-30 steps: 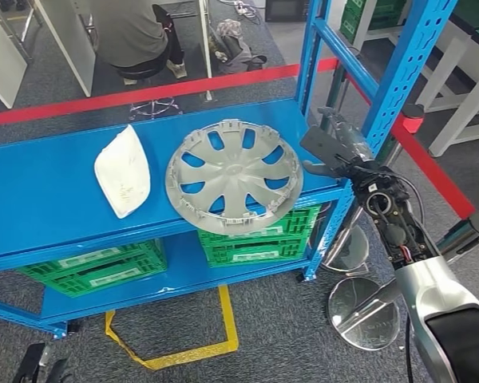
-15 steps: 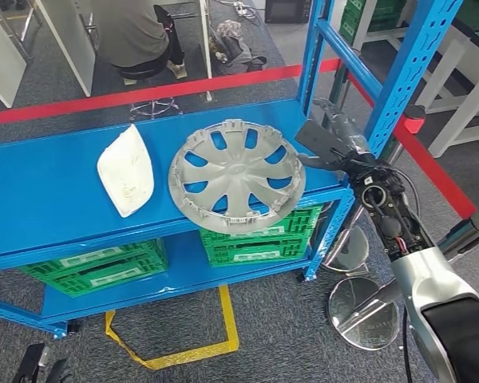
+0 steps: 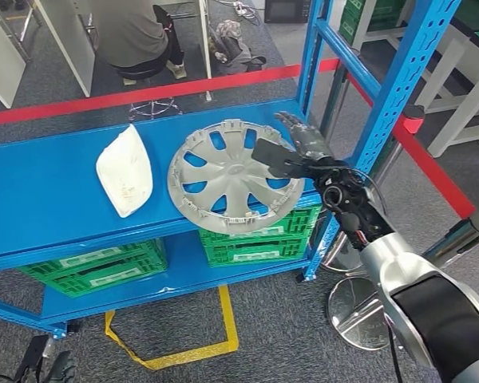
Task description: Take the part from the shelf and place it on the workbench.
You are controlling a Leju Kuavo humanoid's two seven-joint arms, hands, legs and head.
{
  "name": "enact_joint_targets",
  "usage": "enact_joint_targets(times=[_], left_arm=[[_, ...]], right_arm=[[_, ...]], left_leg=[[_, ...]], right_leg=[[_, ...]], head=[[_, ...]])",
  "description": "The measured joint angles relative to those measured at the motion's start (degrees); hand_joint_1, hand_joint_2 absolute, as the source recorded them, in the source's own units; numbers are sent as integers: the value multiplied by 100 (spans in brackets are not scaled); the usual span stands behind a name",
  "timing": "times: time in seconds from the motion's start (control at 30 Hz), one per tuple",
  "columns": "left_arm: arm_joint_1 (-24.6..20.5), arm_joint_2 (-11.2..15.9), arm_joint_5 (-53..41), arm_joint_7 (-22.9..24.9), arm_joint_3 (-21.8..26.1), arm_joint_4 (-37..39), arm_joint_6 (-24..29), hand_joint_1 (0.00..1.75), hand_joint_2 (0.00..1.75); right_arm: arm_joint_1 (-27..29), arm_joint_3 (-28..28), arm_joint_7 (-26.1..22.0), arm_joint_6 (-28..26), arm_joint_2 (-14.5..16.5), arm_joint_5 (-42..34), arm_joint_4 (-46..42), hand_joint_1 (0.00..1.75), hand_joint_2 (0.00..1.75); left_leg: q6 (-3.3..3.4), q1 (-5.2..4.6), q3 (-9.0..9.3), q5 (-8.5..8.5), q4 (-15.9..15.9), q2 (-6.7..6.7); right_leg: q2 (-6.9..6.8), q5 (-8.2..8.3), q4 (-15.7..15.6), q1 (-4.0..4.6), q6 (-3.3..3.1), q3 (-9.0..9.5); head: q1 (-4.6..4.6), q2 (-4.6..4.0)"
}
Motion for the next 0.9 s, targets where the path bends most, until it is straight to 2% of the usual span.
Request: enact_joint_targets(times=[0.4,0.7,0.9], left_arm=[[-14,-36,139,-22,-78,0,74,0,0],[-5,-46,196,-52,-81,0,108,0,0],[3,-58,226,-83,-81,0,112,0,0]], right_arm=[[-441,594,-221,-35,715,239,1035,0,175],[-557,833,-242,-61,972,310,1253,0,175],[-564,965,-65,-103,1085,440,1232,0,175]], left_leg=[[0,0,-1,0,0,1],[0,-1,0,0,0,1],[-1,-1,1,0,0,2]], right_leg=[[0,0,-2,0,0,-1],[0,0,-3,0,0,0],[1,0,-3,0,0,-1]], head=[[2,0],[1,0],[-3,0]])
